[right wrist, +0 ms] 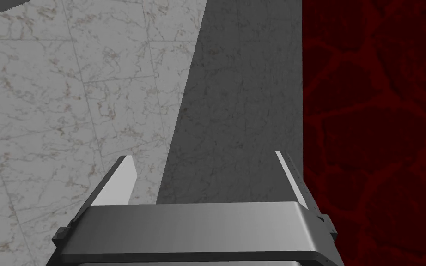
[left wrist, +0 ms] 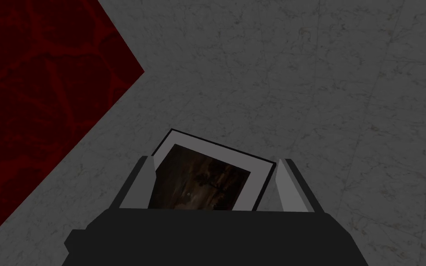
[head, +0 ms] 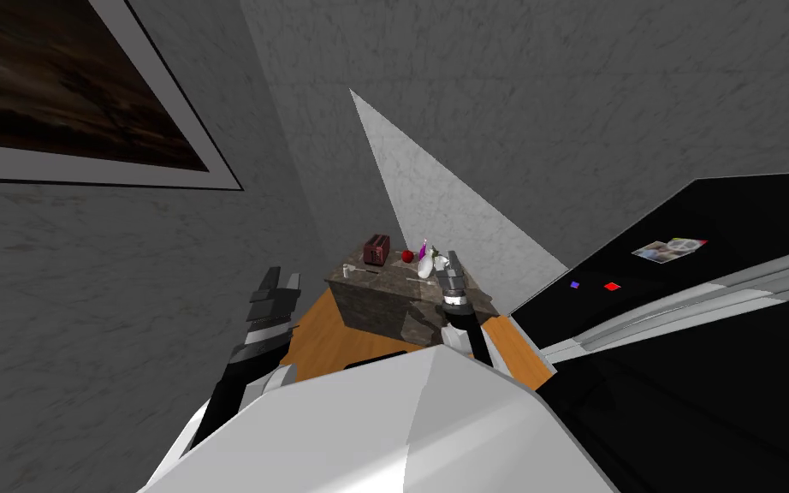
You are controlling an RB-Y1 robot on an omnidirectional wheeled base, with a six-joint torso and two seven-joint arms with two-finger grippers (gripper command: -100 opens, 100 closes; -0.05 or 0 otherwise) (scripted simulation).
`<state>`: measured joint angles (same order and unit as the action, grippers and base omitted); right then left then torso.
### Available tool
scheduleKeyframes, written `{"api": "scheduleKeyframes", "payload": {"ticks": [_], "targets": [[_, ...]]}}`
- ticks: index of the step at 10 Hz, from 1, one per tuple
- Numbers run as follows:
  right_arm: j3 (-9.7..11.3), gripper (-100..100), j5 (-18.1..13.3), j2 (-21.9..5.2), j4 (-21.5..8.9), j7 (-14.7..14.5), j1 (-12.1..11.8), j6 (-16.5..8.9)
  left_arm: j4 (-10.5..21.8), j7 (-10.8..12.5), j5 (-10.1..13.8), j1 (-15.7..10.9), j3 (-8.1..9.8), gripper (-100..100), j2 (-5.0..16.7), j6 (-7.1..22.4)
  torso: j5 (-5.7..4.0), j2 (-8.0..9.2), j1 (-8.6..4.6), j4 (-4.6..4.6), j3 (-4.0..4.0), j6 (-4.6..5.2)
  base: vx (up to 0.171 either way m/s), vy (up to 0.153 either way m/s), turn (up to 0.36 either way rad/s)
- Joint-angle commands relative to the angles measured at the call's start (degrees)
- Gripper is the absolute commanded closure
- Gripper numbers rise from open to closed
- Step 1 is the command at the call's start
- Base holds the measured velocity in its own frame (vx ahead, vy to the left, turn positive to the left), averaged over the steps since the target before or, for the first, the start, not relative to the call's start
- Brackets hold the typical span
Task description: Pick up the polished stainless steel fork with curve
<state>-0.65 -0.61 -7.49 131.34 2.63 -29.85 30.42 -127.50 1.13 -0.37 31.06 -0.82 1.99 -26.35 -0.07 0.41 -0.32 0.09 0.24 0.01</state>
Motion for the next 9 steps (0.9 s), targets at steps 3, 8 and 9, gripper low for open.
{"api": "scheduleKeyframes", "payload": {"ticks": [3,8,9], "targets": [[-2.5,-100,-4.6,-5.4,-2.7,1.7,1.6,1.4,0.0,0.0,0.0,0.0,0.0,0,0.0,0.0,-0.02,0.05,-0.08,0.01,0.03,0.0,-0.116,-0.098,-0.095],[-4.8,-100,-12.7,-14.5,-9.5,3.3,3.8,4.0,0.0,0.0,0.0,0.0,0.0,0,0.0,0.0,-0.03,0.13,-0.08,0.03,0.08,-0.02,-0.124,-0.099,-0.059],[-4.8,-100,-12.7,-15.4,-9.5,3.3,3.8,4.0,0.0,0.0,0.0,0.0,0.0,0,0.0,0.0,-0.02,0.1,-0.03,0.03,0.07,-0.01,-0.063,-0.063,-0.007]]}}
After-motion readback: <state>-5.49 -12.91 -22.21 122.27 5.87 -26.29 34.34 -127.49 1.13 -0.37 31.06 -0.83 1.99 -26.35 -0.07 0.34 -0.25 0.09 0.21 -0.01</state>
